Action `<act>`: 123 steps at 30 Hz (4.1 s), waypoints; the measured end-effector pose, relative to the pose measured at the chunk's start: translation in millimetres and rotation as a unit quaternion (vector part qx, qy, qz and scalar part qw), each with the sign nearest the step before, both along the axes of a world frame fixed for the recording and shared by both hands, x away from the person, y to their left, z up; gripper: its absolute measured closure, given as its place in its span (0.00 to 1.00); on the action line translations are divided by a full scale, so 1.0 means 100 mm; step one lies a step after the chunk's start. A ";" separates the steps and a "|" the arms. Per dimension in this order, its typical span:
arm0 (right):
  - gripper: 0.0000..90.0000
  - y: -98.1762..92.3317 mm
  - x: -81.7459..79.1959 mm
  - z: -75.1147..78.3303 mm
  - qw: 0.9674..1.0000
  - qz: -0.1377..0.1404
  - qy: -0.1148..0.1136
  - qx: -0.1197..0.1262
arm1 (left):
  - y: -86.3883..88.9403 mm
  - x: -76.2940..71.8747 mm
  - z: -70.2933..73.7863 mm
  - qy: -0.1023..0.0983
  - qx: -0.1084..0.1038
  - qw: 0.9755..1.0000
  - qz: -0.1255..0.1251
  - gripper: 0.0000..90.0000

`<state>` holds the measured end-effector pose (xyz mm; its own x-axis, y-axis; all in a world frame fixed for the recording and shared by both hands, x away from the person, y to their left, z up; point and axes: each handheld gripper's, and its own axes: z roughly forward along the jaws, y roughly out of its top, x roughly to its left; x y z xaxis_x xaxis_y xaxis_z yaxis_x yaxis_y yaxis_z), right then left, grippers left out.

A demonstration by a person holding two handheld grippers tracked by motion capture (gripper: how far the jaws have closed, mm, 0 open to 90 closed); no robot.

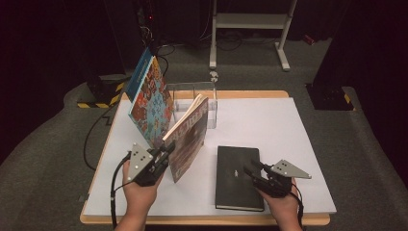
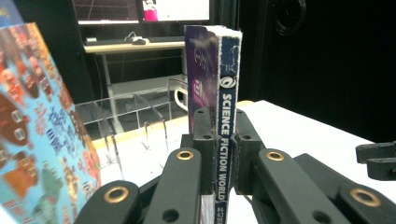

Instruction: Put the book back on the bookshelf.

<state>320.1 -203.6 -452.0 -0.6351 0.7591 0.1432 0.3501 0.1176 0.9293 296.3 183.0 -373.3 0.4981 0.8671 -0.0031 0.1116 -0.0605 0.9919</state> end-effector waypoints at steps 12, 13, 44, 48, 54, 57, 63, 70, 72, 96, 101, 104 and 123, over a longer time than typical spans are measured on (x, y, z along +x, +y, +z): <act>0.61 -0.08 0.04 -0.07 1.000 -0.023 0.007 -0.002 | 0.24 0.07 -0.03 0.011 -0.016 1.000 -0.016 0.92; 0.61 -0.09 0.04 -0.08 1.000 -0.026 0.006 -0.004 | 0.24 0.07 -0.03 0.011 -0.016 1.000 -0.016 0.91; 0.60 -0.08 0.04 -0.11 0.999 -0.030 0.015 -0.004 | 0.07 0.49 0.21 0.056 0.017 0.998 -0.028 0.92; 0.60 -0.09 0.04 -0.11 0.999 -0.034 0.015 0.000 | 0.03 0.51 0.25 0.060 0.029 0.997 -0.034 0.93; 0.59 -0.11 0.04 -0.10 0.999 -0.041 0.012 0.005 | 0.08 0.63 0.40 0.051 0.031 0.998 -0.011 0.93; 0.59 -0.12 0.04 -0.10 0.999 -0.042 0.013 0.008 | 0.12 0.68 0.47 0.041 0.022 0.999 0.011 0.93; 0.59 -0.12 0.03 -0.09 0.999 -0.040 0.013 0.011 | 0.14 0.82 0.54 0.039 0.015 0.997 0.063 0.93; 0.60 -0.13 0.04 -0.09 0.999 -0.036 0.011 0.013 | 0.07 0.96 0.55 0.039 0.003 0.996 0.086 0.93; 0.60 -0.13 0.05 -0.09 0.999 -0.035 0.012 0.015 | 0.05 1.01 0.54 0.040 0.001 0.995 0.090 0.93; 0.60 -0.24 0.11 -0.15 0.998 -0.032 0.023 0.042 | -0.16 1.51 0.38 0.024 0.014 0.988 0.154 0.93; 0.61 -0.23 0.10 -0.15 0.998 -0.032 0.020 0.041 | -0.18 1.65 0.36 0.024 0.007 0.987 0.160 0.93; 0.61 -0.24 0.10 -0.14 0.998 -0.035 0.019 0.043 | -0.20 1.73 0.33 0.029 0.008 0.986 0.162 0.93; 0.61 -0.27 0.10 -0.16 0.998 -0.037 0.020 0.050 | -0.27 2.09 0.25 0.023 0.007 0.983 0.184 0.93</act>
<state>330.1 -231.1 -467.6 -0.5693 0.7846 0.2453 0.3920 -0.0032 0.9200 505.1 156.0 -348.3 0.1502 0.9886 -0.0054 0.1737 -0.0210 0.9846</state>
